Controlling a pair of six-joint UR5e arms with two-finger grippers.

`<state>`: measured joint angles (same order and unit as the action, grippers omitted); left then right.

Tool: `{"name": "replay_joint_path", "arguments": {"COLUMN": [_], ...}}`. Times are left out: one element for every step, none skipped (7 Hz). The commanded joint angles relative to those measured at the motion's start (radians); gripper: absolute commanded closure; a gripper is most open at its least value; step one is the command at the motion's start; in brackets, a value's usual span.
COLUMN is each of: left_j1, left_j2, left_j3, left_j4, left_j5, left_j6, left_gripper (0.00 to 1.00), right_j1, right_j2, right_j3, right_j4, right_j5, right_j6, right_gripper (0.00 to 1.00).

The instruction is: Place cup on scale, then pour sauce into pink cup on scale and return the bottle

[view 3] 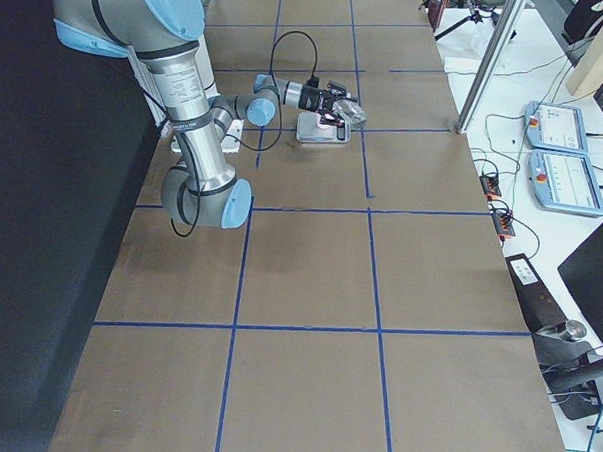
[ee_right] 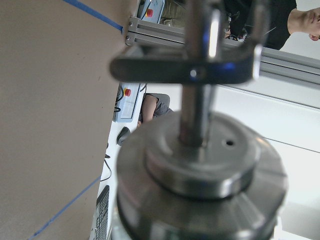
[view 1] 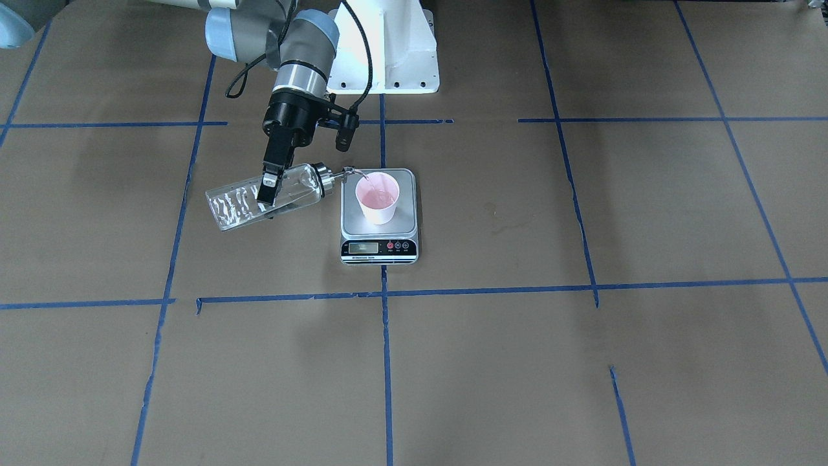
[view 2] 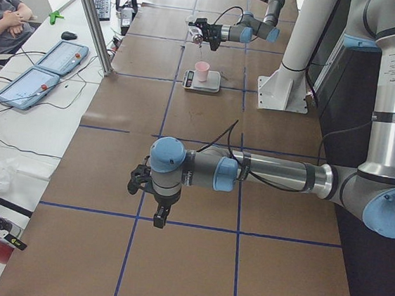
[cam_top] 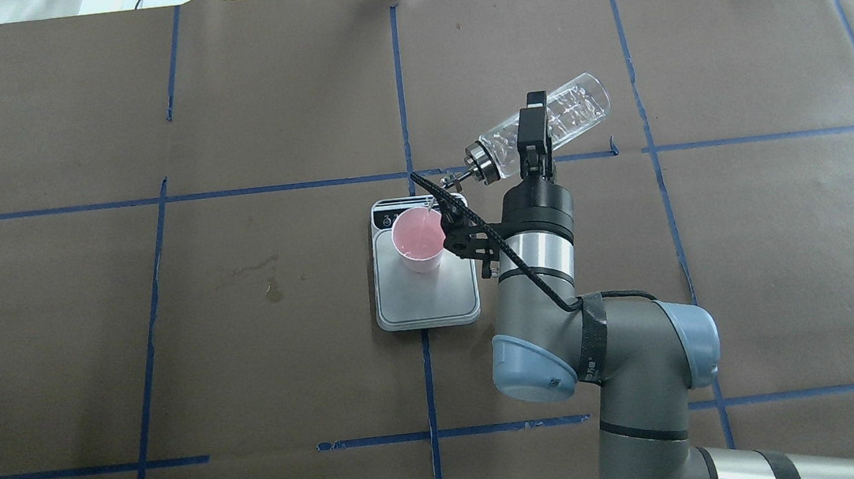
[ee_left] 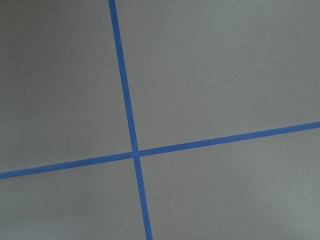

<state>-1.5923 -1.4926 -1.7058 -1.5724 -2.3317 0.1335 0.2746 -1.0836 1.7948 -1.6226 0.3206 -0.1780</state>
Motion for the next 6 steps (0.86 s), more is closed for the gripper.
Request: {"name": "replay_joint_path", "arguments": {"left_j1": [0.000,0.000,0.000,0.000,0.000,0.000], "left_j2": [0.000,0.000,0.000,0.000,0.000,0.000], "left_j3": [0.000,0.000,0.000,0.000,-0.002,0.000], "left_j4": [0.000,0.000,0.000,-0.001,0.000,-0.001], "left_j5": [0.000,0.000,0.000,0.000,0.000,0.000], "left_j6": [0.000,0.000,0.000,0.000,0.000,0.000], "left_gripper": [0.00,0.00,0.00,0.00,0.00,0.00], "right_j1": [0.000,0.000,0.000,0.000,0.000,0.002], "right_j2": [0.001,-0.001,0.001,-0.001,-0.001,-0.004], "right_j3": [0.000,0.000,0.000,0.000,0.000,0.003], "right_j4": [0.000,0.001,0.001,0.001,0.012,0.067], "right_j5": [0.000,0.000,0.000,0.000,0.003,0.011], "right_j6": [0.000,0.000,0.000,0.003,0.017,0.097], "right_gripper": [1.00,1.00,1.00,1.00,1.00,1.00]}}
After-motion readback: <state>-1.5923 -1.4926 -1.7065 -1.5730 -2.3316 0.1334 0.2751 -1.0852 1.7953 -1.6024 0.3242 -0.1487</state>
